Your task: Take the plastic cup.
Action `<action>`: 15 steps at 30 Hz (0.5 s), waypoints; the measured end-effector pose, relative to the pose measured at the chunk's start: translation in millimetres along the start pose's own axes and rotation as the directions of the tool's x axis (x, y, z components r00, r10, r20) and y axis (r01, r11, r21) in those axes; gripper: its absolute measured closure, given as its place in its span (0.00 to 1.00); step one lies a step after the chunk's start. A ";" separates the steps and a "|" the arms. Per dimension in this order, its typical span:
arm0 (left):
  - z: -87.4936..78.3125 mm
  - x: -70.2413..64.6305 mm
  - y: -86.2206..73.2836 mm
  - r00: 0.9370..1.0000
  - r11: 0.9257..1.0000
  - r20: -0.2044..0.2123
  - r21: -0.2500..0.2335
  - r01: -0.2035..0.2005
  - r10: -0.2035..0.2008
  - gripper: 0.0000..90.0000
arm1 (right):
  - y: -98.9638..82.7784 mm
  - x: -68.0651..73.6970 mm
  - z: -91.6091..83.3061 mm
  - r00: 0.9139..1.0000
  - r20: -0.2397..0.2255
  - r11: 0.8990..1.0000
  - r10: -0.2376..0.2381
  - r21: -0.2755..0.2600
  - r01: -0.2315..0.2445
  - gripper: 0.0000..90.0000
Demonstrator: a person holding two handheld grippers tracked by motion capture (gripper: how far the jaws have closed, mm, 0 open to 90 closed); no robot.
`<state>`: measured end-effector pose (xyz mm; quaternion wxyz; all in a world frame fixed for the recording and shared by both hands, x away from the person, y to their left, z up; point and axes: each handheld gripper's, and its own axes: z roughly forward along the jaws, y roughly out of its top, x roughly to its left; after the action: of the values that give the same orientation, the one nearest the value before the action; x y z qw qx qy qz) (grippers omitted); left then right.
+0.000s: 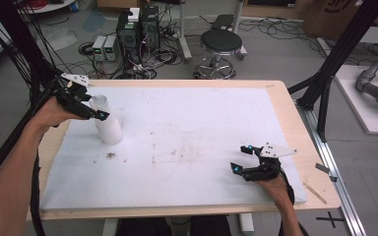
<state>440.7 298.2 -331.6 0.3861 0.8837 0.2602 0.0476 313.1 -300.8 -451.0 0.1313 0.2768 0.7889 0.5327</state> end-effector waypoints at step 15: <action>-7.5 -2.0 0.1 1.000 1.000 -0.008 -0.022 0.018 -0.018 0.38 | 0.0 0.1 -0.1 1.000 0.003 1.000 -0.003 0.001 0.003 0.21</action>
<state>436.9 302.1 -326.1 0.3949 0.8769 0.2693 0.0505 312.9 -300.8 -450.9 0.1330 0.2764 0.7893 0.5319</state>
